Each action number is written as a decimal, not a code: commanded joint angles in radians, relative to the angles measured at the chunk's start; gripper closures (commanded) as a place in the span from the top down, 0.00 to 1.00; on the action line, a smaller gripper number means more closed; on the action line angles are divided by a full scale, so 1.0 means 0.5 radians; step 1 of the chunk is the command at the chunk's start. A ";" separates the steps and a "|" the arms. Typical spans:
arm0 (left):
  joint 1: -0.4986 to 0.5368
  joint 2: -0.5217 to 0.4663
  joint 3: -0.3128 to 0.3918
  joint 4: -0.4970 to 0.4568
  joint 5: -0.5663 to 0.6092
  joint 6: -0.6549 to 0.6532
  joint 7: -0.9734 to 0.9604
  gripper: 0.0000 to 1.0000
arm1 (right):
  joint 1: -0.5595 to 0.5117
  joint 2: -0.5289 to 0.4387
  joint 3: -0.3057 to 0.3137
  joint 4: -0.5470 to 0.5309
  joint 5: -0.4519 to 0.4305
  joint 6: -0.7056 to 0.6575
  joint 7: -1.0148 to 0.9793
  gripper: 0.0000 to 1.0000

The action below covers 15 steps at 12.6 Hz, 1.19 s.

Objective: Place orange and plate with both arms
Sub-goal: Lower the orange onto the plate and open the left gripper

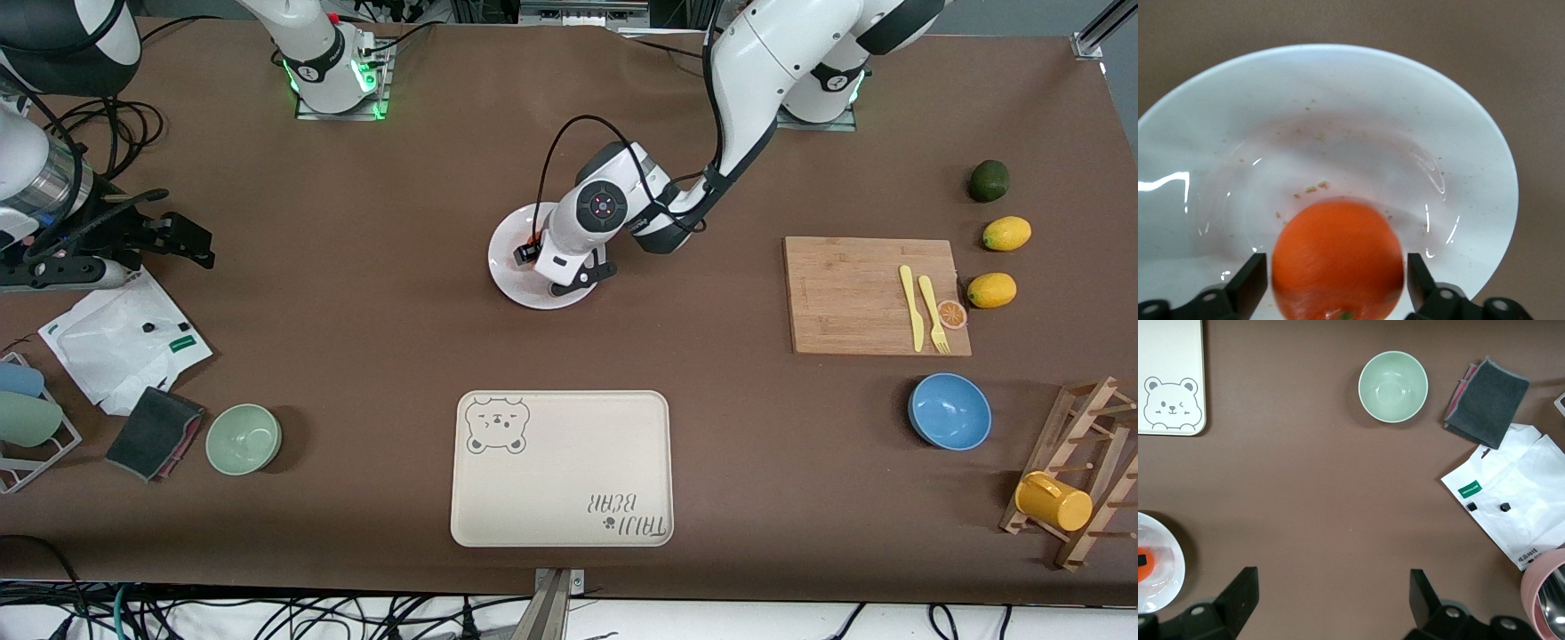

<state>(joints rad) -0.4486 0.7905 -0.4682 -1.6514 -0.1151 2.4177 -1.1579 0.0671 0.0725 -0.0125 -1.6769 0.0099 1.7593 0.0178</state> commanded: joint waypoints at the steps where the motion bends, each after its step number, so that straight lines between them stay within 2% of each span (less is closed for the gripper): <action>1: 0.026 -0.074 0.025 0.042 -0.015 -0.107 -0.019 1.00 | -0.042 0.027 0.004 0.037 0.029 -0.021 0.007 1.00; 2: 0.075 -0.135 0.043 0.039 -0.015 -0.153 -0.019 1.00 | -0.045 0.036 0.004 0.037 0.029 -0.033 0.007 1.00; 6: 0.295 -0.454 0.050 0.048 -0.009 -0.652 0.005 1.00 | -0.033 0.021 0.013 0.047 0.014 -0.046 -0.011 1.00; 8: 0.452 -0.519 0.047 0.157 0.049 -0.952 0.057 1.00 | -0.027 0.024 0.013 0.047 0.020 -0.052 -0.011 1.00; 11: 0.556 -0.520 0.056 0.437 0.284 -1.490 0.434 1.00 | -0.015 0.018 0.028 0.047 0.008 -0.183 -0.033 1.00; 13: 0.712 -0.541 0.053 0.456 0.411 -1.623 0.768 1.00 | 0.053 0.030 0.056 0.044 0.011 -0.230 -0.026 1.00; 15: 0.909 -0.593 0.047 0.459 0.417 -1.648 1.163 1.00 | 0.108 0.033 0.065 0.025 0.026 -0.236 -0.017 1.00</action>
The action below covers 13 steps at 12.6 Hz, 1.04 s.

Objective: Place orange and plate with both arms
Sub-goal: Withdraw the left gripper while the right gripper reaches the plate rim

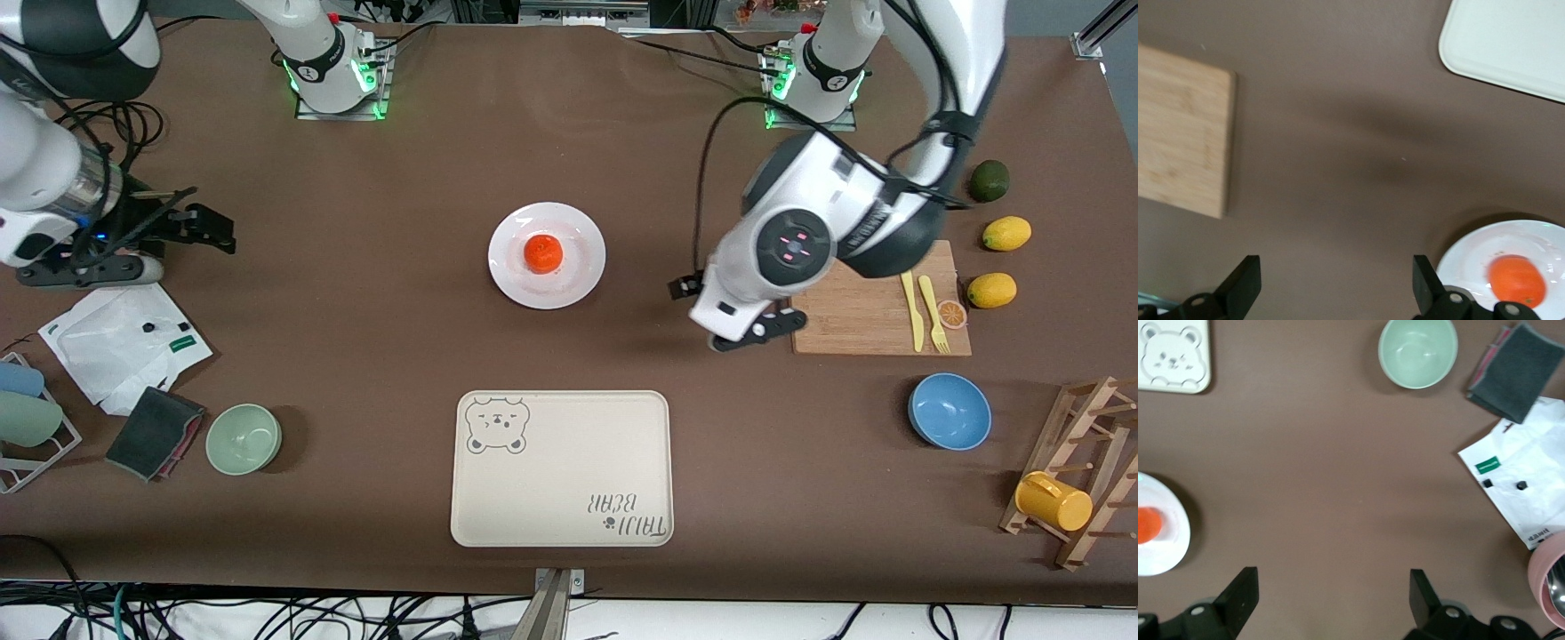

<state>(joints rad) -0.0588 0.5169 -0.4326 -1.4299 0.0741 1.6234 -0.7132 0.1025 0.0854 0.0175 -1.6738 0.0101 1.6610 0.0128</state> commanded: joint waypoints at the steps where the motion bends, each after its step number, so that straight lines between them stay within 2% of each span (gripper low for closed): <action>1: 0.209 -0.110 -0.019 0.013 0.039 -0.068 0.504 1.00 | 0.059 0.010 0.011 0.013 0.032 -0.030 0.011 1.00; 5: 0.427 -0.410 -0.021 0.016 0.039 -0.317 1.005 1.00 | 0.129 0.084 0.011 0.016 0.145 0.010 0.014 1.00; 7: 0.498 -0.542 0.006 -0.011 0.021 -0.302 1.275 1.00 | 0.132 0.108 0.011 0.007 0.167 0.034 -0.007 1.00; 8: 0.486 -0.579 0.091 -0.012 0.011 -0.299 1.401 1.00 | 0.132 0.114 0.011 -0.045 0.191 0.083 -0.010 1.00; 9: 0.461 -0.607 0.244 -0.015 -0.028 -0.296 1.526 1.00 | 0.129 0.115 0.014 -0.115 0.261 0.165 -0.016 1.00; 11: 0.159 -0.644 0.706 -0.054 -0.129 -0.286 1.772 1.00 | 0.129 0.112 0.014 -0.302 0.439 0.316 -0.092 1.00; 12: 0.127 -0.669 0.809 -0.106 -0.254 -0.256 1.776 1.00 | 0.129 0.111 0.014 -0.407 0.458 0.411 -0.120 1.00; 13: 0.124 -0.766 0.837 -0.234 -0.332 -0.134 1.782 1.00 | 0.126 0.115 0.020 -0.496 0.522 0.491 -0.145 1.00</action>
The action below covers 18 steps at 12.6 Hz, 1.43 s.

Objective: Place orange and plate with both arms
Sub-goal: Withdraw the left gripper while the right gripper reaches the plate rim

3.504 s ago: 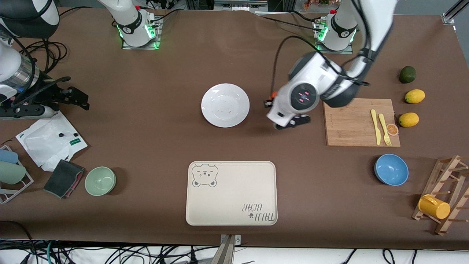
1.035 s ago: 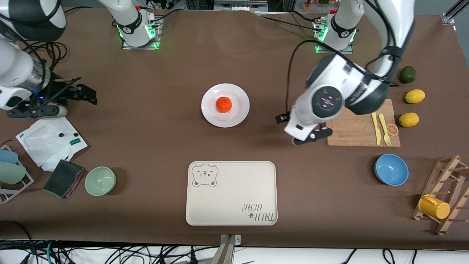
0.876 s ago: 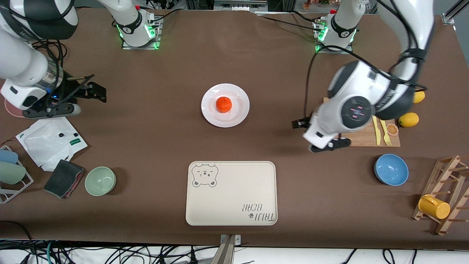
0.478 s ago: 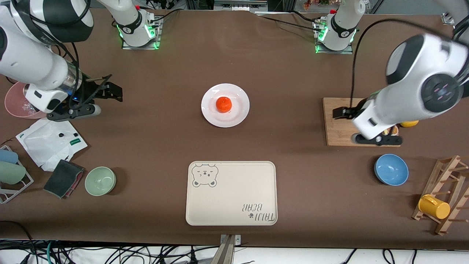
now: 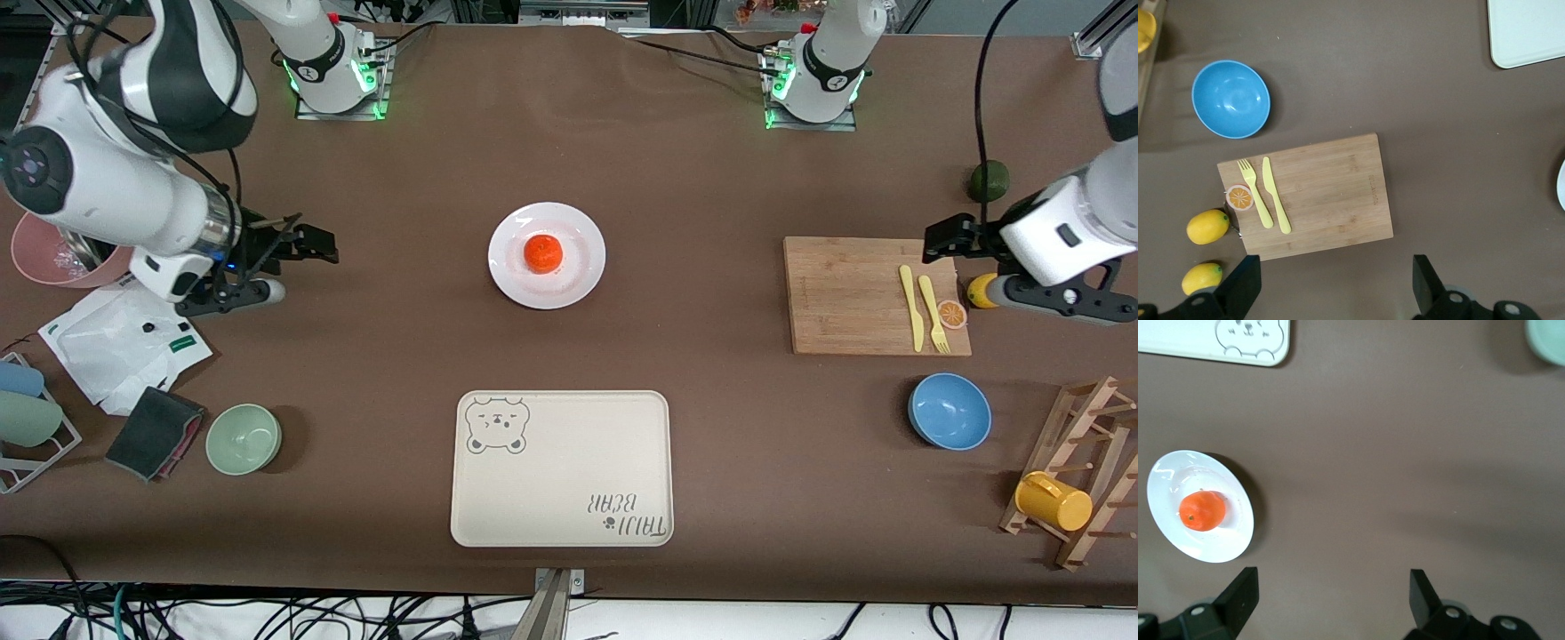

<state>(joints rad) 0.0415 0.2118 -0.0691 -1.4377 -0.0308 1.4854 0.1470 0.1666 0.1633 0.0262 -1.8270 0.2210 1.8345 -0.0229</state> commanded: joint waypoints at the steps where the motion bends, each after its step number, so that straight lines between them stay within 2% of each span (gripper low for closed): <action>1: -0.083 -0.290 0.129 -0.396 -0.113 0.277 0.056 1.00 | -0.002 -0.041 0.006 -0.278 0.232 0.214 -0.104 1.00; 2: -0.086 -0.413 0.129 -0.544 -0.113 0.309 0.047 1.00 | -0.002 -0.041 0.009 -0.382 0.367 0.318 -0.156 1.00; 4: -0.104 -0.564 0.132 -0.692 -0.064 0.297 0.062 1.00 | -0.002 -0.038 0.052 -0.573 0.685 0.524 -0.321 1.00; 5: -0.159 -0.653 0.129 -0.778 0.054 0.303 0.047 1.00 | -0.002 -0.032 0.073 -0.634 0.809 0.601 -0.389 1.00; 6: -0.196 -0.654 0.126 -0.779 0.150 0.303 0.040 1.00 | -0.002 0.007 0.095 -0.659 0.898 0.653 -0.445 1.00; 8: -0.197 -0.638 0.126 -0.766 0.151 0.303 0.037 1.00 | -0.002 0.081 0.144 -0.663 1.091 0.733 -0.482 1.00; 13: -0.194 -0.623 0.123 -0.745 0.151 0.306 0.040 1.00 | 0.001 0.277 0.300 -0.748 1.793 0.899 -0.889 1.00; 16: -0.197 -0.623 0.117 -0.742 0.205 0.342 0.056 1.00 | 0.004 0.336 0.438 -0.834 2.055 1.089 -1.058 1.00; 17: -0.197 -0.605 0.101 -0.739 0.370 0.473 0.068 1.00 | 0.004 0.339 0.481 -0.859 2.125 1.138 -1.086 1.00; 18: -0.191 -0.605 0.113 -0.733 0.271 0.523 0.059 1.00 | 0.004 0.348 0.521 -0.889 2.144 1.199 -1.092 1.00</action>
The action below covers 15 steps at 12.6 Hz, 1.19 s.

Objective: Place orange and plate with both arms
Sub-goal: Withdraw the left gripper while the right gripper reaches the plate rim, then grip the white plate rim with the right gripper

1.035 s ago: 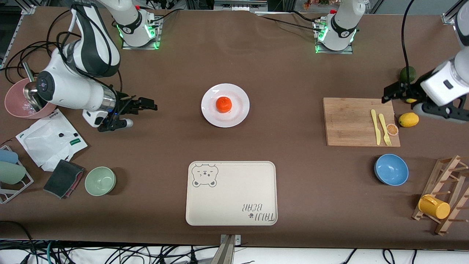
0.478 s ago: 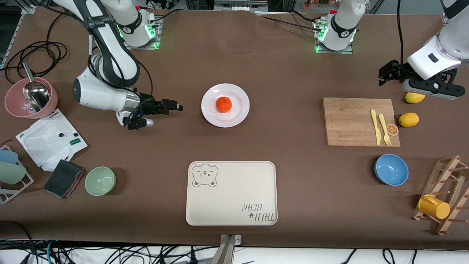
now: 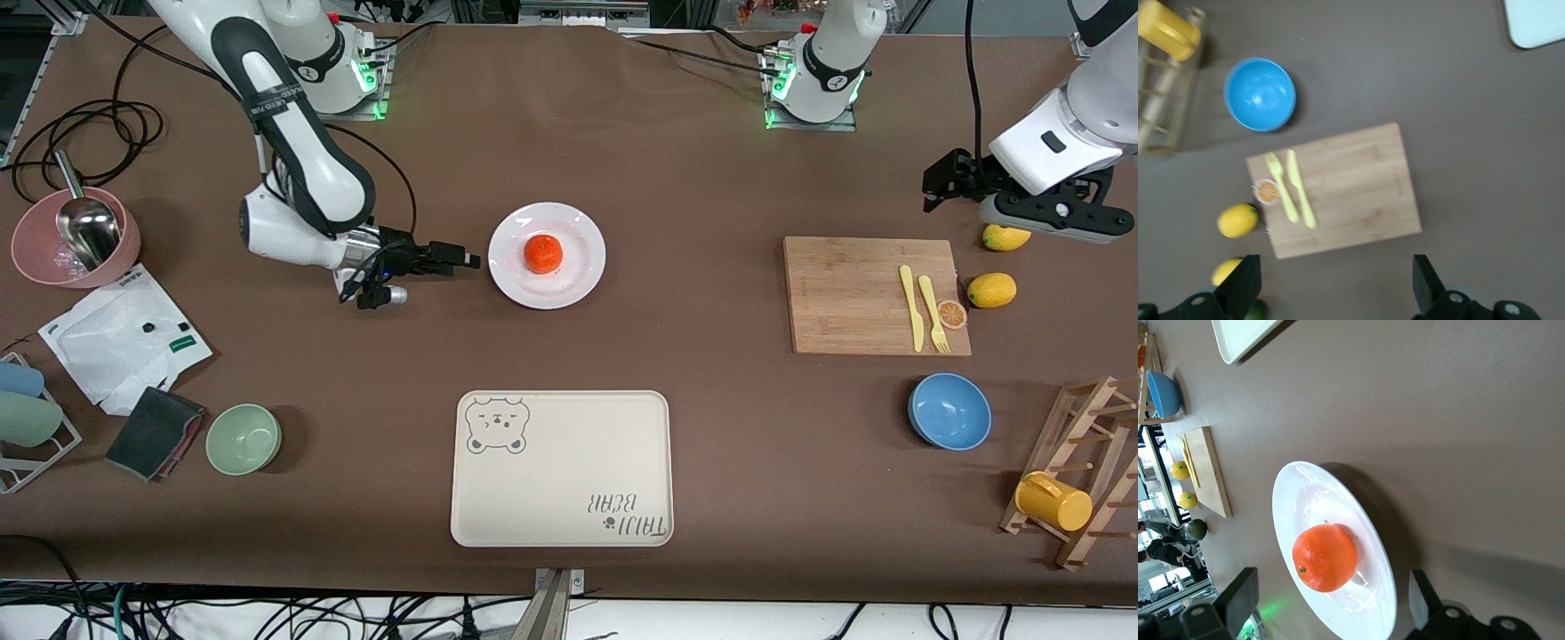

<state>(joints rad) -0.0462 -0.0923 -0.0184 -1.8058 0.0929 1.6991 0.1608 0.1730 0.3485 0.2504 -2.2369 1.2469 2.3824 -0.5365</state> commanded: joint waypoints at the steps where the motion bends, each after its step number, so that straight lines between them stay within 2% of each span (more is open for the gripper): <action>1: -0.003 0.004 0.030 -0.002 -0.077 0.096 0.019 1.00 | -0.008 -0.013 0.091 -0.088 0.111 0.153 -0.117 1.00; 4: 0.006 -0.009 0.040 0.001 -0.097 0.029 0.019 1.00 | -0.005 0.054 0.125 -0.122 0.356 0.172 -0.389 1.00; 7: 0.022 -0.039 0.055 0.034 -0.103 -0.085 0.019 1.00 | 0.019 0.128 0.131 -0.122 0.445 0.239 -0.500 1.00; 9: 0.059 -0.042 0.058 0.034 -0.307 -0.091 0.010 1.00 | 0.028 0.150 0.159 -0.122 0.549 0.257 -0.565 1.00; 11: 0.120 -0.027 0.055 0.031 -0.462 -0.091 0.001 1.00 | 0.041 0.150 0.162 -0.122 0.574 0.263 -0.574 0.99; 12: 0.126 -0.030 0.046 0.031 -0.453 -0.097 0.001 1.00 | 0.044 0.150 0.165 -0.122 0.577 0.261 -0.571 0.99; 14: 0.172 -0.030 -0.003 0.053 -0.410 -0.161 -0.002 1.00 | 0.059 0.165 0.162 -0.122 0.580 0.267 -0.574 0.92; 15: 0.166 -0.027 -0.015 0.086 -0.307 -0.171 -0.005 1.00 | 0.065 0.168 0.162 -0.119 0.580 0.267 -0.577 0.87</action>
<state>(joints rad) 0.0231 -0.1062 -0.0009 -1.7974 -0.0984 1.6465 0.1596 0.1933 0.4277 0.3269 -2.2973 1.5089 2.4962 -0.7989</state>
